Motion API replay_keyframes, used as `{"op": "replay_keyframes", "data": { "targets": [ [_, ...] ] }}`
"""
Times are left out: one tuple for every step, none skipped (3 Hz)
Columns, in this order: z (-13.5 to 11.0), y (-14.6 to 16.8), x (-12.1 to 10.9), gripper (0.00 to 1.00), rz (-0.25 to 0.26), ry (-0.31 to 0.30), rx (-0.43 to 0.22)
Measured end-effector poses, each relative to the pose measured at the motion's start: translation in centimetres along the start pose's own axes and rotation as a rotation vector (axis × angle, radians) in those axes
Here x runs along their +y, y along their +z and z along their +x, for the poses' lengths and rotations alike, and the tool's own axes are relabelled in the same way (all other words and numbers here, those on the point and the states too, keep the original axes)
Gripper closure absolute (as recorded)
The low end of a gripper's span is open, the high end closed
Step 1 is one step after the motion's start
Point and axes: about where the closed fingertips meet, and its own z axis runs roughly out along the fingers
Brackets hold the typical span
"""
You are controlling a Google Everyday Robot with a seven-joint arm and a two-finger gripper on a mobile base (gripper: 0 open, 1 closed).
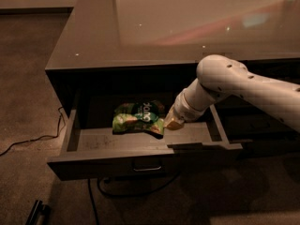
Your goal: Open top drawer
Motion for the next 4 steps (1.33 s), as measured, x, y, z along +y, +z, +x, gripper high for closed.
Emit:
{"op": "replay_keyframes", "data": {
  "targets": [
    [0.7,1.9,-0.3,1.0,-0.034,0.004,0.019],
    [1.7,3.1,0.1,1.0,-0.061,0.014,0.032],
    [2.7,3.1,1.5,1.0,-0.084,0.039,0.037],
    [3.5,2.8,3.5,1.0,-0.093,0.045,0.052]
  ]
}}
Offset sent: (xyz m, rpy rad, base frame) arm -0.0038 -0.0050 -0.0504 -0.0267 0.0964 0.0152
